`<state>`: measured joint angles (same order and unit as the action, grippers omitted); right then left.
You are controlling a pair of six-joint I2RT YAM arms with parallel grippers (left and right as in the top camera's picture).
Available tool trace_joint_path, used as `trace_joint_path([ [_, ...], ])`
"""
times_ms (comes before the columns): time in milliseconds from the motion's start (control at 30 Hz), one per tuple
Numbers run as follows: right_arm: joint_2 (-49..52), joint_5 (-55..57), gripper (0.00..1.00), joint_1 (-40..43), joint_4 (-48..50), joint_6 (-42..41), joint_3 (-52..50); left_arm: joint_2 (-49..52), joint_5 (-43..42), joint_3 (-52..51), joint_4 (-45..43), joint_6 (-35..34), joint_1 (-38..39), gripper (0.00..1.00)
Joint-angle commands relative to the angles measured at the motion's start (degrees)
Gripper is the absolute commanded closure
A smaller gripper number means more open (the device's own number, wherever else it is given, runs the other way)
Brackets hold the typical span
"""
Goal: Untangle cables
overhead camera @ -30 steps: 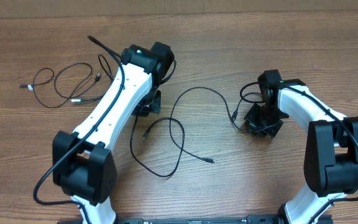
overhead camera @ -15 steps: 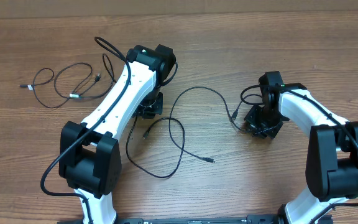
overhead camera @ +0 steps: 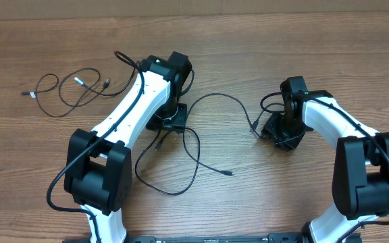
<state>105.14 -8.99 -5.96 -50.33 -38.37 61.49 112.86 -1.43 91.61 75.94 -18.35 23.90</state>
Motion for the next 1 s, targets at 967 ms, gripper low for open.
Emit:
trace_joint_path([
  [967, 2.9, 2.9, 0.35, 0.1, 1.2, 0.7, -2.4, 0.4, -6.9, -13.6, -6.5, -1.0, 10.0, 0.18],
])
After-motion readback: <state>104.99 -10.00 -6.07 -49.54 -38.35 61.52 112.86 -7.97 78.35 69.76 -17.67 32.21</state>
